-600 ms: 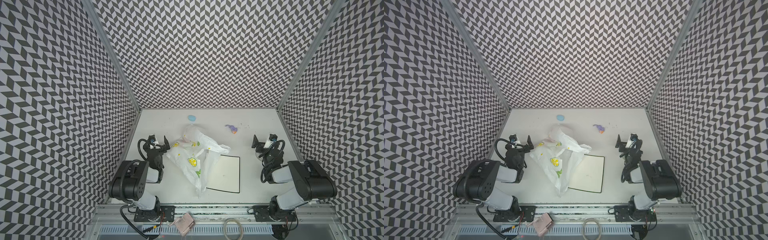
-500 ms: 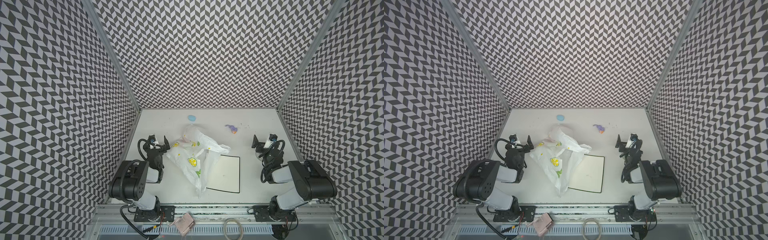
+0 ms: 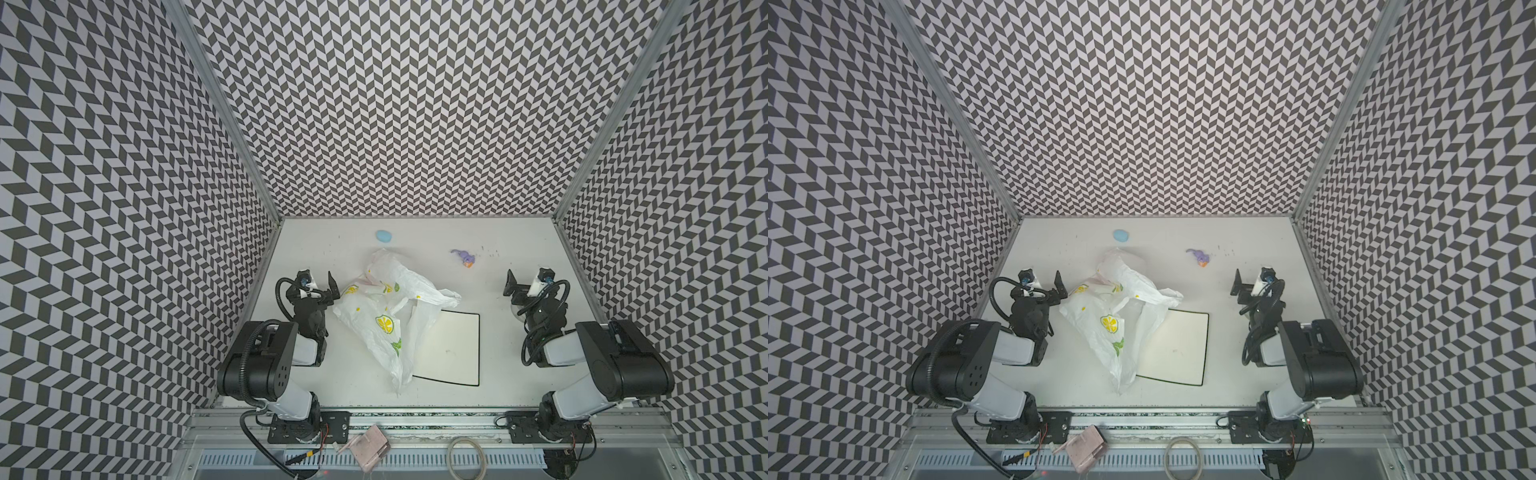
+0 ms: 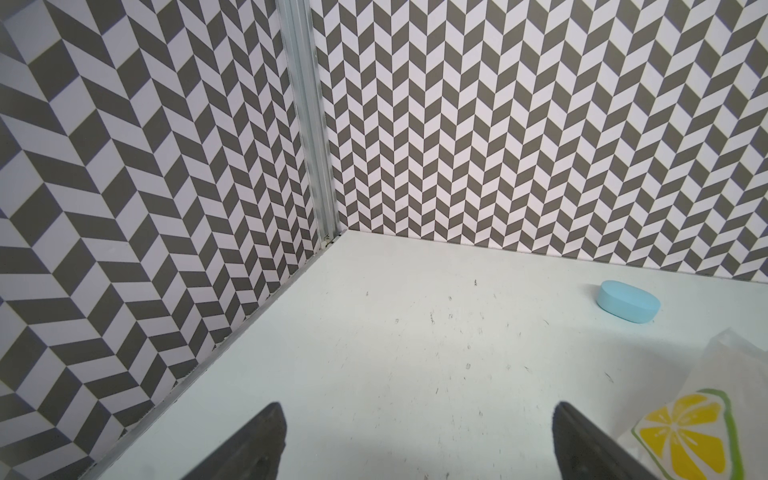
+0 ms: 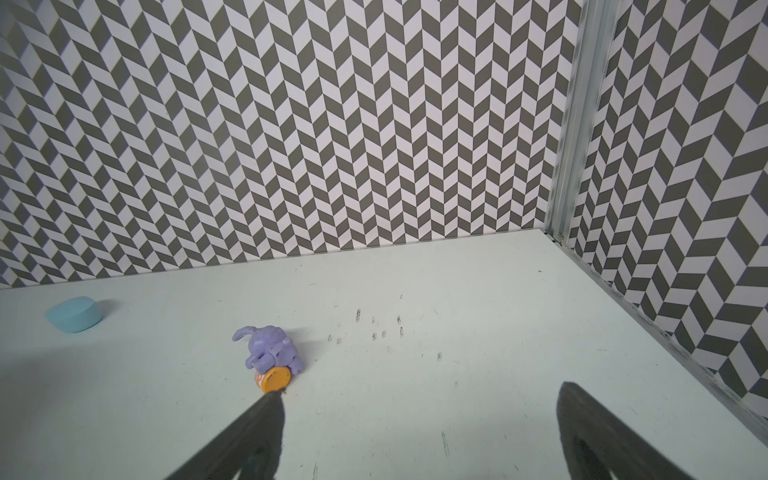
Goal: Take the fake fruits out of the plastic bag
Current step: 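Raise both grippers from rest toward the white lemon-print bag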
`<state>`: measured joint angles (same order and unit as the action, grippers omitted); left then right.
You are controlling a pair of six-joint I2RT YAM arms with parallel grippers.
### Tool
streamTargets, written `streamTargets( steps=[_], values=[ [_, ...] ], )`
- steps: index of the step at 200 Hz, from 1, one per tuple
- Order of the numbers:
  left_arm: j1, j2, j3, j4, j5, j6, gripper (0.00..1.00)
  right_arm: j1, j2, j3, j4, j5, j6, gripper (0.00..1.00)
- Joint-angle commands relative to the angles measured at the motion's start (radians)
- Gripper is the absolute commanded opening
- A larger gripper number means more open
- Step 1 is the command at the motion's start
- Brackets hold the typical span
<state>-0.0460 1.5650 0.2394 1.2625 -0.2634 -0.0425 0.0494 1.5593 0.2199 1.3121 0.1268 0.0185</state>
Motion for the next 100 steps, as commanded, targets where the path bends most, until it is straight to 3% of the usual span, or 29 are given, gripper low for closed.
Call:
streamTargets(
  steps=[1,49,79,100],
  values=[
    [-0.003,-0.008,-0.005,0.025,0.010,0.003,1.00,0.003,0.007,0.010,0.048,0.012,-0.006,0.99],
    [-0.003,-0.016,-0.016,0.042,0.016,0.008,1.00,-0.005,-0.033,0.012,0.019,-0.021,-0.012,0.99],
    [-0.003,-0.140,-0.026,-0.042,0.044,0.021,1.00,-0.005,-0.249,0.010,-0.151,-0.032,-0.010,0.99],
    [-0.003,-0.279,-0.003,-0.201,0.055,0.014,1.00,-0.003,-0.436,0.029,-0.367,0.015,0.168,0.99]
  ],
)
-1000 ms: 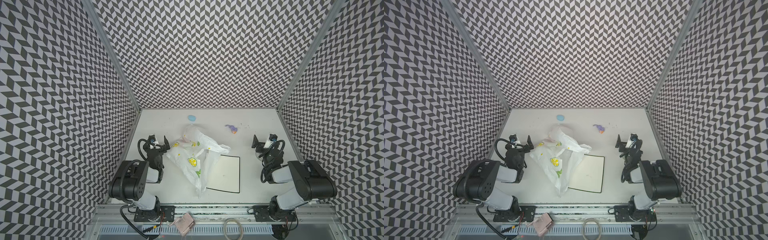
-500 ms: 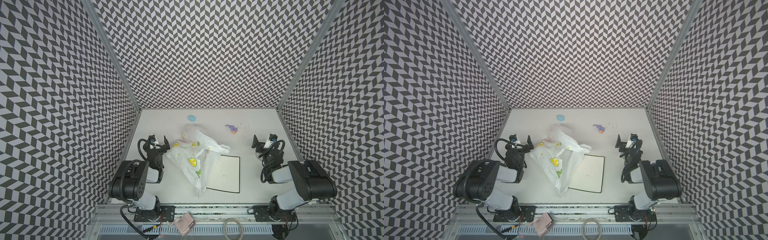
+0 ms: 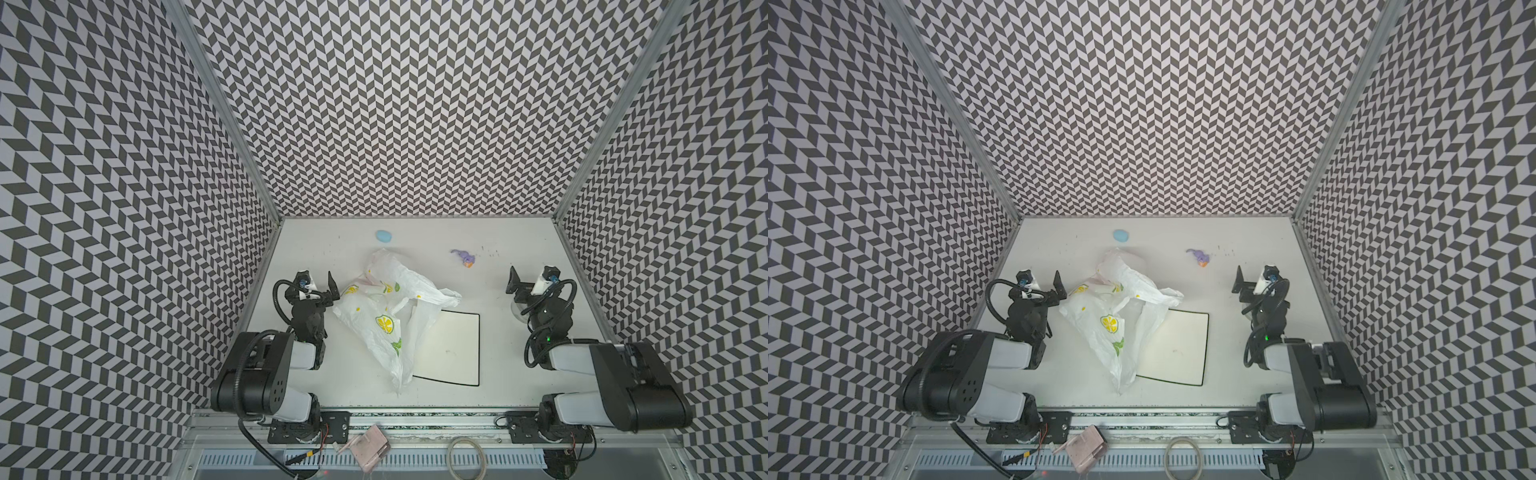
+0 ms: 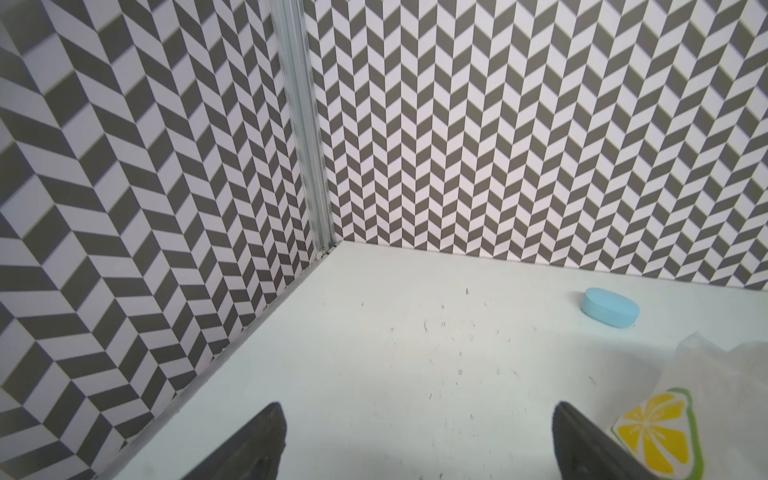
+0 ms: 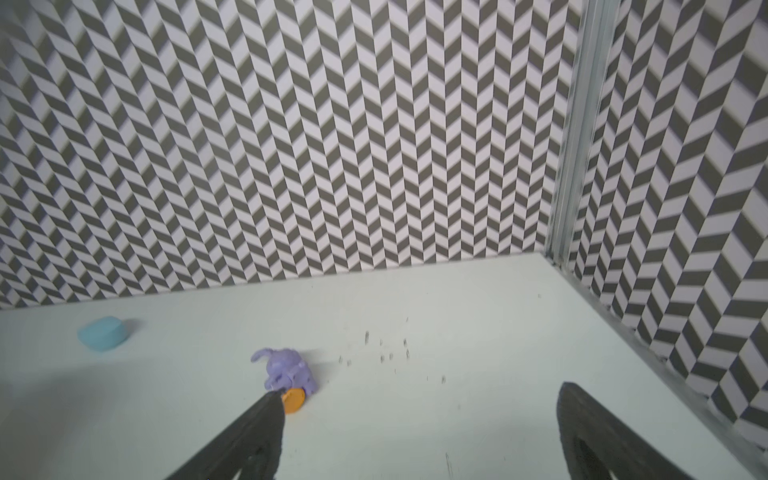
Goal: Take the fake fruits out of the plastic bag
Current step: 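Raise both grippers from rest toward the white lemon-print bag, then grasp the bag's near edge with the left gripper while the right gripper grasps its handle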
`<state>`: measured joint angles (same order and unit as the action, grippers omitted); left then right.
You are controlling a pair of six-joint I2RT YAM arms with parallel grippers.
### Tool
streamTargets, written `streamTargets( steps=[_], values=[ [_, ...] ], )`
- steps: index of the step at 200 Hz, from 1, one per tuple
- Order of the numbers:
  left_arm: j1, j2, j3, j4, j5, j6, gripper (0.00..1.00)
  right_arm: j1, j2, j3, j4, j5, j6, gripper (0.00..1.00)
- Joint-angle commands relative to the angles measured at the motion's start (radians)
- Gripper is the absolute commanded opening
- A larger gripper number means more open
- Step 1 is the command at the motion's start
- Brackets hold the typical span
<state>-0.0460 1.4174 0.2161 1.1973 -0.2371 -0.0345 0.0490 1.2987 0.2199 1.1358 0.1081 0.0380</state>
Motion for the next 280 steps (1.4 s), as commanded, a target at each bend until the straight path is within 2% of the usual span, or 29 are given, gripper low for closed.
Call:
streamTargets(
  steps=[1,17,27,49,67,81,97,124,151,180,209,223,264,280],
  values=[
    [-0.002,-0.139,0.022,-0.146,0.030,0.004,1.00,-0.004,-0.184,0.031,-0.205,0.035,0.154,0.99],
    [-0.003,-0.250,0.065,-0.321,0.066,-0.028,1.00,-0.006,-0.307,0.092,-0.462,0.009,0.306,0.99],
    [-0.002,-0.309,0.094,-0.430,0.093,-0.071,1.00,-0.006,-0.354,0.119,-0.562,-0.073,0.337,0.99],
    [-0.003,-0.411,0.187,-0.685,0.171,-0.215,1.00,-0.001,-0.423,0.140,-0.652,-0.317,0.367,0.99],
    [-0.003,-0.449,0.268,-0.895,0.274,-0.303,0.99,0.058,-0.456,0.160,-0.702,-0.426,0.380,1.00],
    [-0.003,-0.459,0.328,-1.045,0.326,-0.378,0.99,0.168,-0.480,0.178,-0.734,-0.446,0.326,1.00],
    [-0.002,-0.463,0.383,-1.175,0.403,-0.428,0.99,0.301,-0.515,0.193,-0.784,-0.420,0.228,1.00],
    [-0.003,-0.474,0.458,-1.351,0.530,-0.508,1.00,0.468,-0.599,0.209,-0.880,-0.369,0.057,1.00],
    [-0.006,-0.489,0.511,-1.509,0.606,-0.588,0.99,0.520,-0.623,0.191,-0.910,-0.341,-0.078,1.00],
    [-0.006,-0.531,0.565,-1.741,0.598,-0.643,0.98,0.527,-0.524,0.216,-0.900,-0.394,-0.197,0.98],
    [-0.006,-0.563,0.584,-1.934,0.607,-0.698,0.98,0.550,-0.383,0.248,-0.816,-0.447,-0.245,0.83],
    [-0.007,-0.565,0.556,-1.973,0.654,-0.720,0.97,0.566,-0.310,0.269,-0.772,-0.459,-0.251,0.71],
    [-0.015,-0.556,0.430,-1.924,0.737,-0.767,0.93,0.625,-0.149,0.355,-0.701,-0.438,-0.224,0.36],
    [-0.018,-0.539,0.392,-1.871,0.751,-0.791,0.89,0.642,-0.114,0.378,-0.668,-0.435,-0.199,0.24]
  ],
)
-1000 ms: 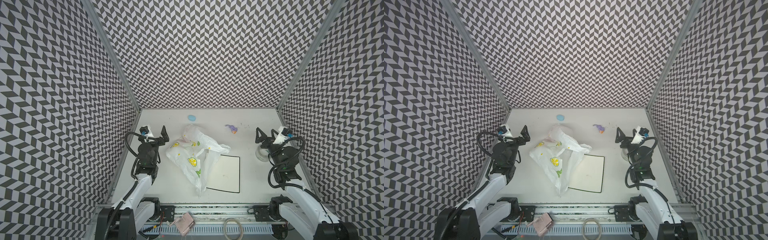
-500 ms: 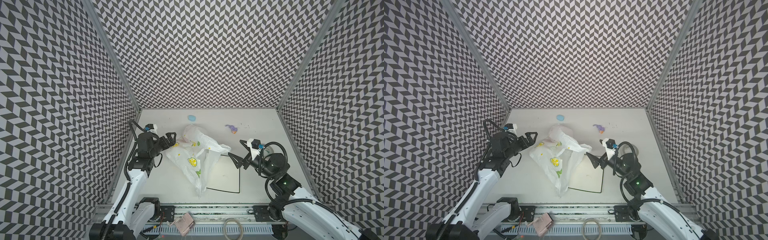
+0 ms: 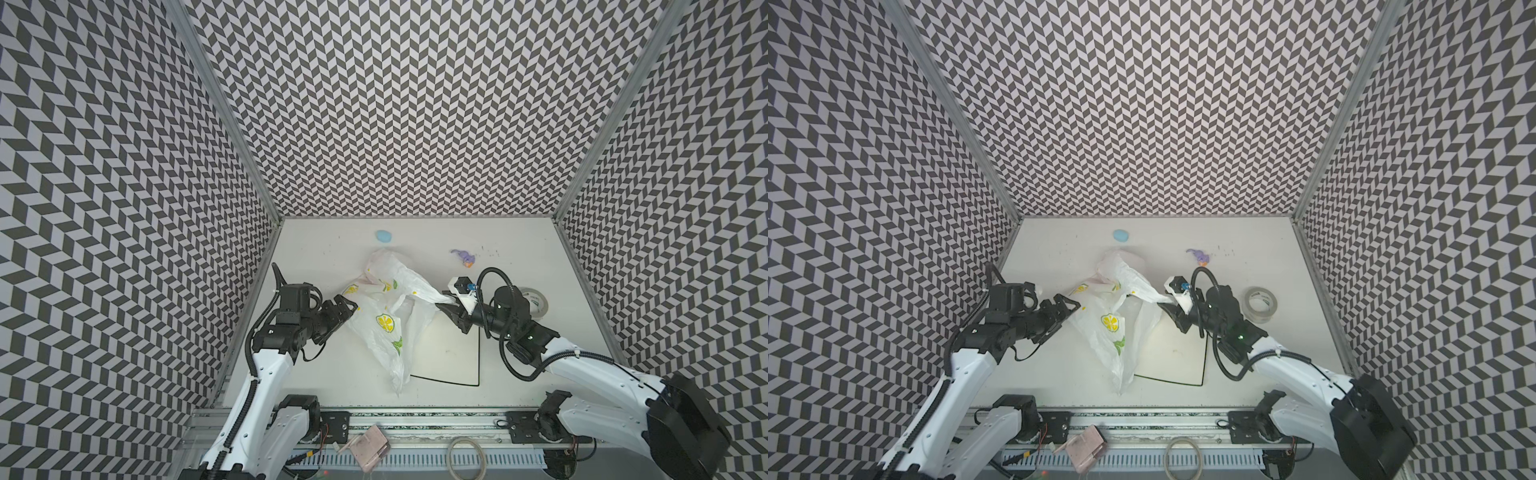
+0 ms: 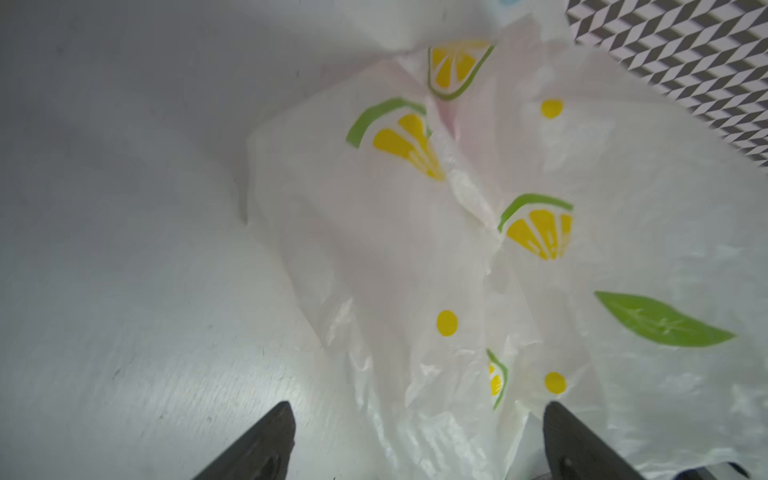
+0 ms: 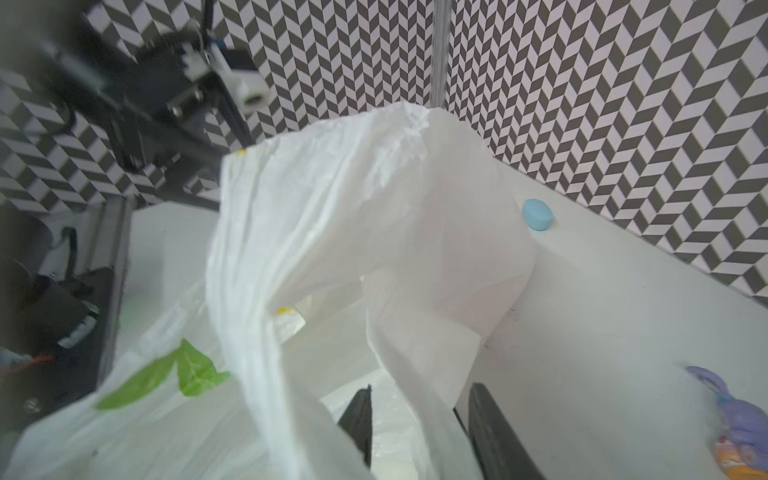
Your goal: Take the fake fruits out of the plastic bag
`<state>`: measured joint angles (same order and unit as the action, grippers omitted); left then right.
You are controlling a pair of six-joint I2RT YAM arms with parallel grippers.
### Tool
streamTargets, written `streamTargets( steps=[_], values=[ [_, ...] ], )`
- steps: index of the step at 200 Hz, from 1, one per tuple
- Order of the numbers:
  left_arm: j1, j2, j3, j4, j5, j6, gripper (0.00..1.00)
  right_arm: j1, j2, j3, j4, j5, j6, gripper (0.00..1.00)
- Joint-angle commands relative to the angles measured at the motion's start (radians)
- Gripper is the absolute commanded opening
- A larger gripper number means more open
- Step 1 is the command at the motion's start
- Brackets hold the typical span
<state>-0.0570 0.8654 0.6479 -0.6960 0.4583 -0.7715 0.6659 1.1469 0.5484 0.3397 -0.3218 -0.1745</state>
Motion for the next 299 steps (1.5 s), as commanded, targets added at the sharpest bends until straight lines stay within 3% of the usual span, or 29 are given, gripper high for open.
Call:
streamTargets(
  steps=[1,17,48,82,94,152,161,188,213,225,250,299],
  values=[
    [-0.008,0.014,-0.042,0.027,0.057,-0.055,0.88,0.025,0.039,0.050,0.129,-0.005,0.015,0.24],
    [-0.013,0.037,-0.072,0.108,0.069,-0.091,0.80,0.038,0.064,0.072,0.154,-0.005,0.040,0.14],
    [-0.026,0.113,-0.100,0.287,0.075,-0.156,0.56,0.048,0.094,0.097,0.186,0.024,0.067,0.07],
    [-0.026,0.222,-0.043,0.390,0.060,-0.154,0.12,0.047,0.112,0.138,0.215,0.080,0.101,0.03],
    [-0.018,0.250,0.008,0.382,0.030,-0.135,0.00,0.047,0.122,0.159,0.214,0.108,0.122,0.03],
    [0.025,0.354,0.252,0.344,-0.132,-0.053,0.00,0.047,0.187,0.248,0.205,0.220,0.299,0.02],
    [0.030,0.383,0.286,0.337,-0.141,-0.033,0.10,0.047,0.208,0.261,0.203,0.248,0.339,0.02],
    [0.034,0.424,0.365,0.301,-0.120,0.030,0.60,0.046,0.269,0.336,0.161,0.277,0.423,0.02],
    [0.023,0.369,0.444,0.164,-0.211,0.127,0.84,0.041,0.321,0.433,0.082,0.286,0.496,0.02],
    [0.006,0.330,0.486,0.080,-0.283,0.173,0.91,0.036,0.345,0.477,0.048,0.279,0.535,0.01],
    [-0.054,0.269,0.556,-0.100,-0.410,0.216,0.95,0.020,0.401,0.557,0.004,0.247,0.624,0.00],
    [-0.292,0.207,0.637,-0.363,-0.602,0.107,1.00,-0.006,0.523,0.733,-0.081,0.195,0.719,0.00]
  ],
)
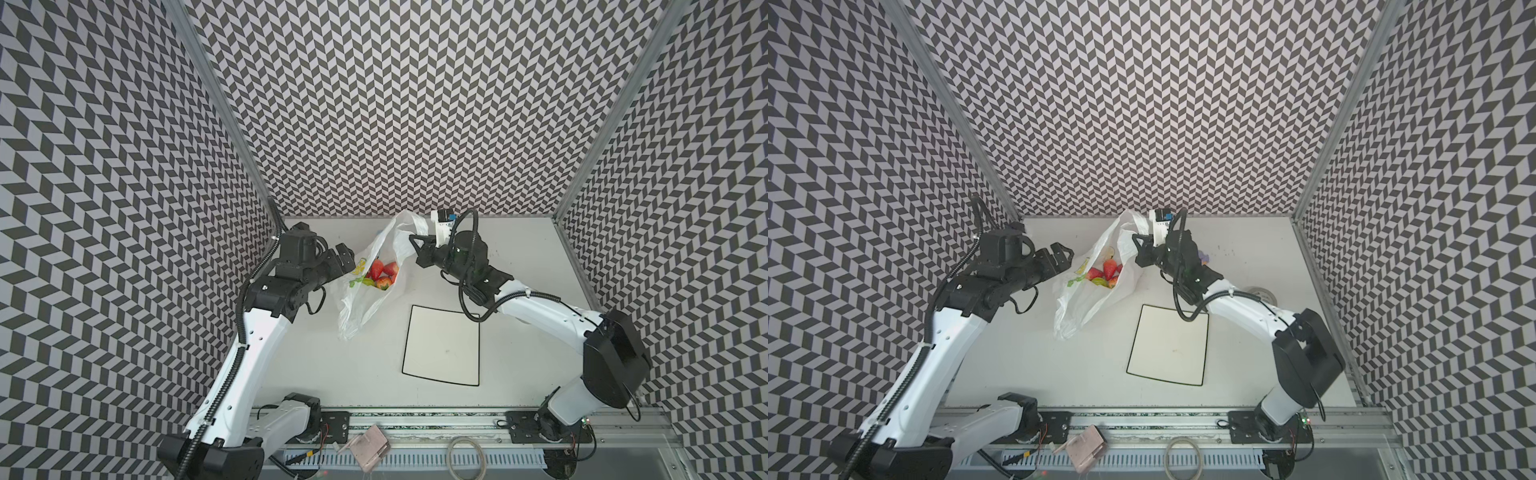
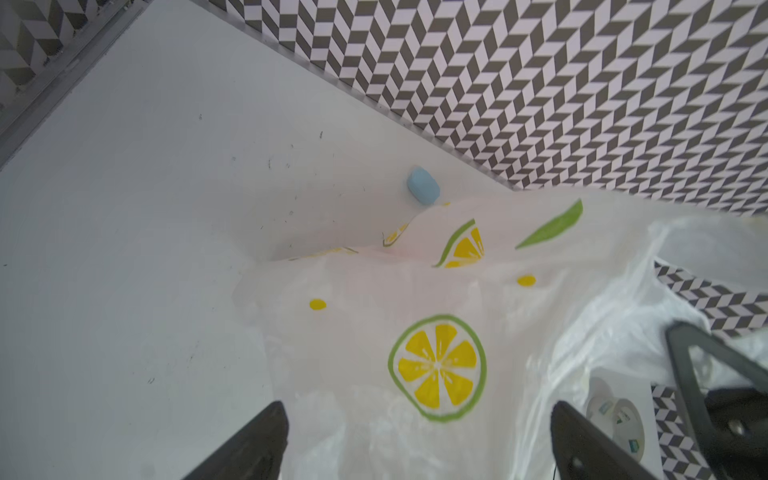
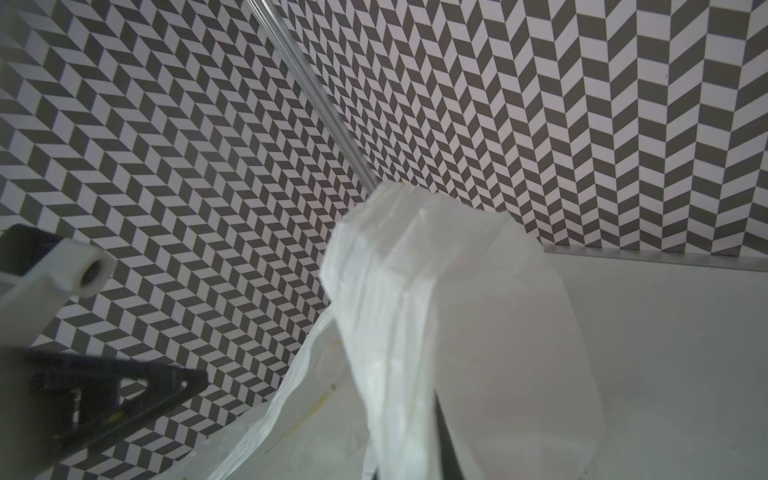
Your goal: Take the fake fruits out of the plastic bag
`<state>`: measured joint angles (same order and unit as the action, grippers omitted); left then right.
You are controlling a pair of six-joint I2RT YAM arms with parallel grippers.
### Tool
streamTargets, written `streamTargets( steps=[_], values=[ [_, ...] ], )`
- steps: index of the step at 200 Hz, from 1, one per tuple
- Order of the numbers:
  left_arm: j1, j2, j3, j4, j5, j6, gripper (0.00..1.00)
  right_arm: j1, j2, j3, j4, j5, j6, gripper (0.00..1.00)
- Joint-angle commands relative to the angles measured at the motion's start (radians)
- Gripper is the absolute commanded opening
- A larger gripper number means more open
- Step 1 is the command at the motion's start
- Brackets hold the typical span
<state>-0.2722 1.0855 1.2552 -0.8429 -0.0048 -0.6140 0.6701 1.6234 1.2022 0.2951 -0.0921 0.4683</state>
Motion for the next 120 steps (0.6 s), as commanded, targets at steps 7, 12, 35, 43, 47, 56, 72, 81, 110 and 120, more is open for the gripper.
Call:
streamTargets(
  steps=[7,12,35,43,47,56,72,81,110,120],
  values=[
    [-0.105,-0.020,0.039,-0.245,-0.152,-0.072,1.00,-0.012,0.059,0.097,-0.044,-0.044,0.075,0.00],
    [-0.123,-0.024,0.047,-0.264,-0.156,-0.084,1.00,-0.012,0.067,0.110,-0.049,-0.048,0.076,0.00],
    [-0.200,-0.031,0.087,-0.365,-0.175,-0.144,1.00,-0.016,0.085,0.143,-0.066,-0.060,0.083,0.00],
    [-0.222,-0.032,0.094,-0.395,-0.182,-0.162,1.00,-0.018,0.085,0.144,-0.064,-0.062,0.085,0.00],
    [-0.233,-0.033,0.096,-0.407,-0.183,-0.167,1.00,-0.018,0.084,0.143,-0.062,-0.063,0.086,0.00],
    [-0.251,-0.034,0.096,-0.421,-0.175,-0.174,1.00,-0.020,0.082,0.142,-0.061,-0.064,0.090,0.00],
    [-0.273,-0.031,0.097,-0.415,-0.128,-0.173,1.00,-0.019,0.084,0.141,-0.059,-0.070,0.090,0.00],
    [-0.289,-0.022,0.104,-0.405,-0.101,-0.178,1.00,-0.019,0.085,0.142,-0.060,-0.073,0.092,0.00],
    [-0.416,0.039,0.129,-0.407,-0.104,-0.216,1.00,-0.021,0.092,0.152,-0.063,-0.076,0.105,0.00],
    [-0.454,0.057,0.126,-0.422,-0.122,-0.229,1.00,-0.022,0.096,0.160,-0.068,-0.076,0.108,0.00]
  ],
)
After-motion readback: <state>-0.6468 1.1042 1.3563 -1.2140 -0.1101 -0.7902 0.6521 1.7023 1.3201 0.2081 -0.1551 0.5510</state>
